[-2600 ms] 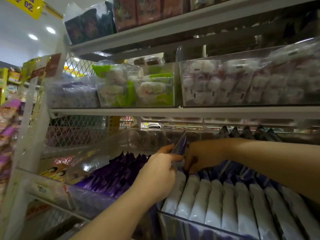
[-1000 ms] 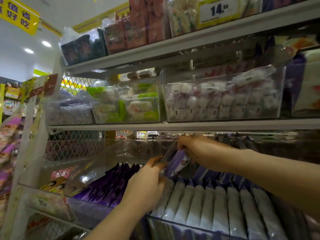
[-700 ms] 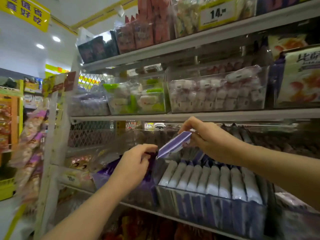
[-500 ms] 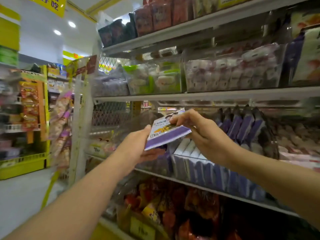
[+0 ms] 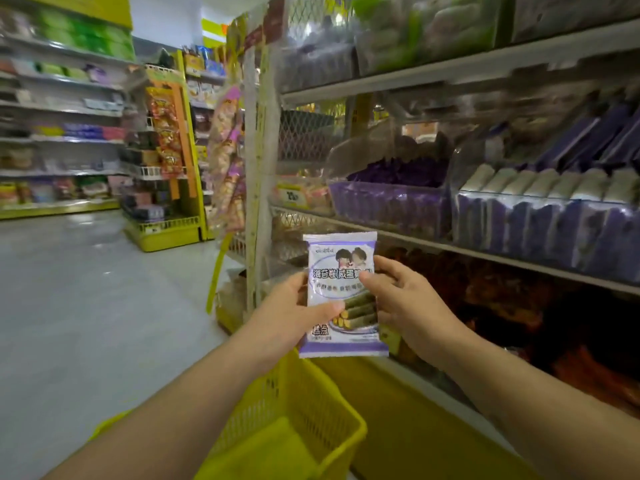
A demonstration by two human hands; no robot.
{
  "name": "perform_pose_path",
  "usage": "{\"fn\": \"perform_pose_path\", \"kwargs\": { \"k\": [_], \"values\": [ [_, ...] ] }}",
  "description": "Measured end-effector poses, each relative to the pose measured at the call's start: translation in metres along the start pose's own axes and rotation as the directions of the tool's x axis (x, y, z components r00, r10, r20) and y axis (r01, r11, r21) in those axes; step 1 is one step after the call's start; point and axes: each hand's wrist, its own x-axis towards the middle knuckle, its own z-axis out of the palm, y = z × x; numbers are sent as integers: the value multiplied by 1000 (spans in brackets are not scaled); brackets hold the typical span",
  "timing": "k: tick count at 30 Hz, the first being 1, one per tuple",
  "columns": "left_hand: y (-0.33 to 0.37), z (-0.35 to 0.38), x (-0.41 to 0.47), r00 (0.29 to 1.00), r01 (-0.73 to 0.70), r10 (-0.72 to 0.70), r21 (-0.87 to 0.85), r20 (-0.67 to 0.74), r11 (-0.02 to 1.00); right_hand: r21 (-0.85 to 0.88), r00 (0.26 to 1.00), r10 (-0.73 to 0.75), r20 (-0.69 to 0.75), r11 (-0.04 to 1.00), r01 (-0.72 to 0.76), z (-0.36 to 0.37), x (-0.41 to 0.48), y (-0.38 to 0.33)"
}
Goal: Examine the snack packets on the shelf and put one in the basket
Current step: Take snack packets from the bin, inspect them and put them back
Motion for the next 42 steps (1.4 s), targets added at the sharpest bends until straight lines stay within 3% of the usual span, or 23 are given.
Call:
{"fn": "perform_pose_path", "kwargs": {
  "k": [2,6,11,17,22,31,39,42],
  "values": [
    [-15,-4,-2,999,22,-23,27,41,999,97,999,37,20,995,-39,8,4,18],
    [-45,-7,-4,995,88,-91,70,34,994,77,997,73,14,994,-74,9,12,48],
    [-65,-4,-1,977,147,-175,-209,-124,967,38,985,165,56,985,-168,3,11,76],
    [-71,2,7,936,177,-265,-339,-233,924,64,977,205,58,976,-208,4,6,93],
    [-77,9,12,924,174,-287,-389,-254,905,202,978,205,-32,960,-194,2,7,88],
    [-77,19,11,934,144,-255,-389,-251,910,183,972,192,-133,969,-166,-3,5,83],
    [-74,14,5,938,141,-253,-404,-237,904,126,981,160,-113,981,-145,-2,2,83],
    [-74,11,4,933,145,-263,-413,-244,899,91,982,188,-24,979,-185,-5,4,82]
  ]
}}
